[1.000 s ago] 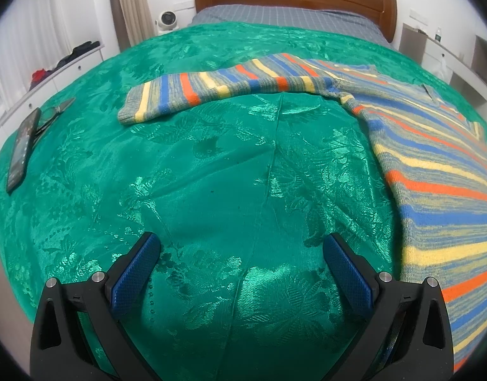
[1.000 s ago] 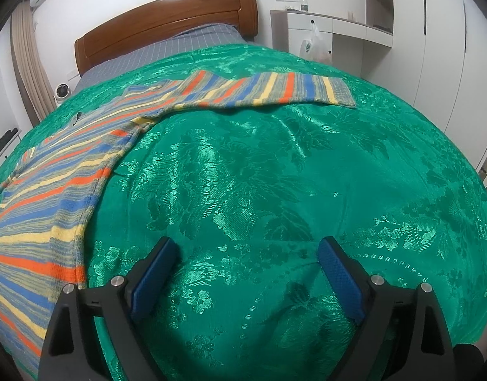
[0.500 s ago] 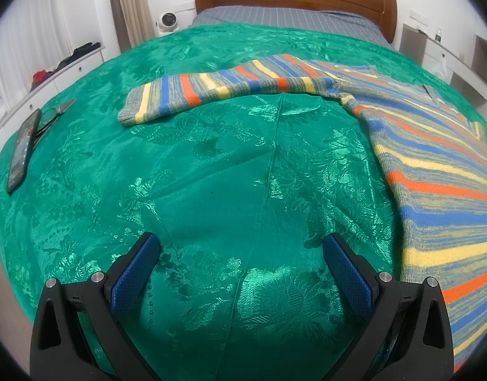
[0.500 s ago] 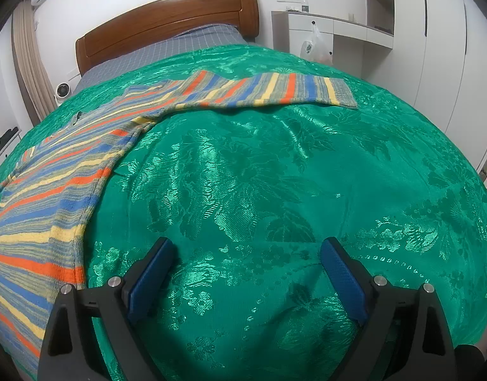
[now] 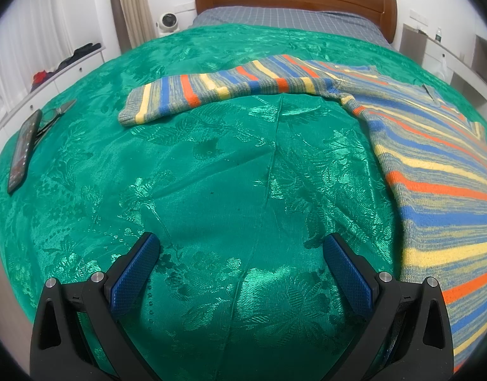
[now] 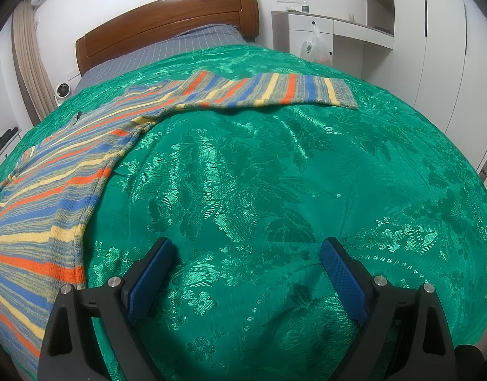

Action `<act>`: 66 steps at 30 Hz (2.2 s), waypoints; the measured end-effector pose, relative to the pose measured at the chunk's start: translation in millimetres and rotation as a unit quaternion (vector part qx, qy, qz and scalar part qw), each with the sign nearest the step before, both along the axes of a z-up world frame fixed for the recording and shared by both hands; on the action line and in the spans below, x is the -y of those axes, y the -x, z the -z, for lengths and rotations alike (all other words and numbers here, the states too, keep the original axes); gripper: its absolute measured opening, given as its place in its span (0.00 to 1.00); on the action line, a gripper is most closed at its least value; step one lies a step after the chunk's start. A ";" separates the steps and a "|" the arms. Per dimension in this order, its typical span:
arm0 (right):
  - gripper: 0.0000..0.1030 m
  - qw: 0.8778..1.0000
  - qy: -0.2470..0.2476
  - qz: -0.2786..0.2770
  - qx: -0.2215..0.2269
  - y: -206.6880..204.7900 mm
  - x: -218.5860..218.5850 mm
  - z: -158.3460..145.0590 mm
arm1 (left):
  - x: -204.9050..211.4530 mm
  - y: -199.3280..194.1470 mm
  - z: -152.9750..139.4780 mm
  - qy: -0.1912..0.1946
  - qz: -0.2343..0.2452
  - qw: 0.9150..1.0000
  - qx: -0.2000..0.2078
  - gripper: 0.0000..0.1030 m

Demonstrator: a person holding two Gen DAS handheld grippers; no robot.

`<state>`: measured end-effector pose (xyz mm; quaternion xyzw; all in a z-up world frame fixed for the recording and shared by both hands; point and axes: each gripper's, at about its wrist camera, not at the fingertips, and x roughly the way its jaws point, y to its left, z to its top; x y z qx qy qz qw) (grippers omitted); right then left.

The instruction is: Fold small clothes

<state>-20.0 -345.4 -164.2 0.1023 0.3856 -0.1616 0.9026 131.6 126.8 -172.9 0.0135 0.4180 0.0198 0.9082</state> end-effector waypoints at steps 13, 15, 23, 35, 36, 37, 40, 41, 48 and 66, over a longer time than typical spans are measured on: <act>0.90 1.000 -0.006 0.007 -0.006 3.7 0.1 -19.5 | -6.9 9.8 -30.9 0.014 0.011 1.000 0.012 1.00; 0.90 1.000 -0.010 0.007 0.013 8.7 -0.3 -37.4 | -7.9 3.8 -40.6 0.009 0.013 1.000 0.021 1.00; 0.91 0.998 0.042 -0.049 -0.021 -86.6 21.2 -64.1 | 15.3 -114.8 -47.2 0.013 -0.006 1.000 0.007 1.00; 1.00 0.999 0.009 -0.027 -0.045 -129.4 64.1 0.0 | -1.6 -162.1 1.1 -0.011 -0.031 0.999 -0.014 1.00; 1.00 0.999 0.009 -0.027 -0.045 -130.1 64.8 0.3 | -2.5 -162.0 1.2 -0.009 -0.031 0.999 -0.014 1.00; 1.00 0.999 0.010 -0.027 -0.045 -130.8 64.2 0.7 | -3.9 -163.2 1.4 -0.008 -0.031 0.999 -0.014 1.00; 1.00 0.999 0.015 -0.026 -0.043 -130.2 63.8 2.3 | -2.4 -161.8 0.3 -0.011 -0.031 0.999 -0.014 1.00; 1.00 0.999 0.018 -0.025 -0.042 -131.1 64.8 3.2 | -1.5 -162.4 -0.1 -0.010 -0.031 0.999 -0.014 1.00; 1.00 0.998 0.024 -0.025 -0.043 -124.0 57.4 0.6 | -1.9 -162.2 0.2 -0.011 -0.031 0.999 -0.014 1.00; 1.00 0.999 0.022 -0.025 -0.037 -123.1 57.4 0.4 | -2.0 -162.3 0.2 -0.011 -0.031 0.999 -0.014 1.00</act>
